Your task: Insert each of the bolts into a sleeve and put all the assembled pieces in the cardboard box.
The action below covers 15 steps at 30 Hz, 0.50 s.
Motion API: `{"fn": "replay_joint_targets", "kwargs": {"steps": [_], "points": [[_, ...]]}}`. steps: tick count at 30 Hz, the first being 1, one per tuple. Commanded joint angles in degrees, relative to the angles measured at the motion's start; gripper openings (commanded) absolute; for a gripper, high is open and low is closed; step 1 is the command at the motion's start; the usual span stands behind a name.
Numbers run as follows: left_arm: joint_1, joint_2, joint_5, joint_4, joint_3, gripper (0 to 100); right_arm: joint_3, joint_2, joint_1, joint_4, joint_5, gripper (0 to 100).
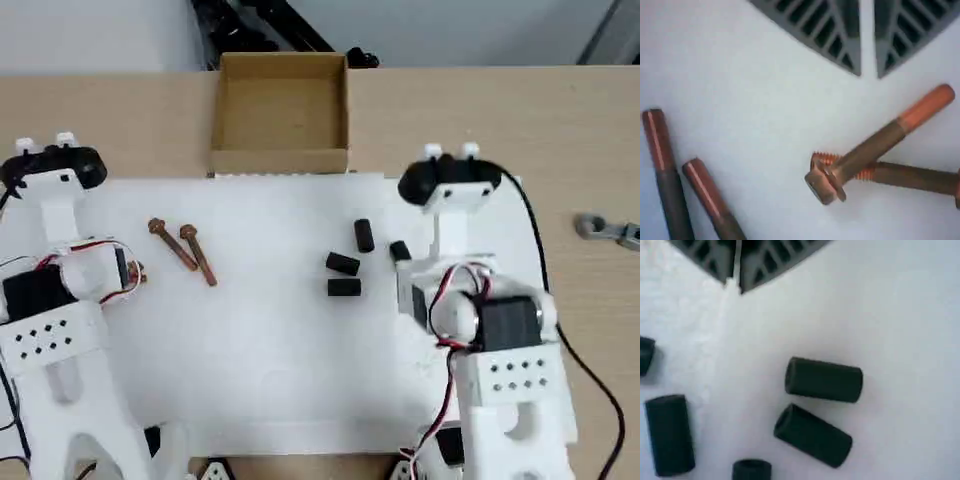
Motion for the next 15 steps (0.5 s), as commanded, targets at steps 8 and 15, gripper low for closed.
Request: {"fn": "replay_joint_targets", "kwargs": {"steps": [8,15], "points": [[0.09,5.19,-3.6,13.8,-15.25,2,-6.86,4.62,-0.57,7.87,9.49,0.7],[0.35,19.6,-3.25,16.88,-23.43,6,-7.12,9.54,-0.57,7.52,16.44,0.7]]}}
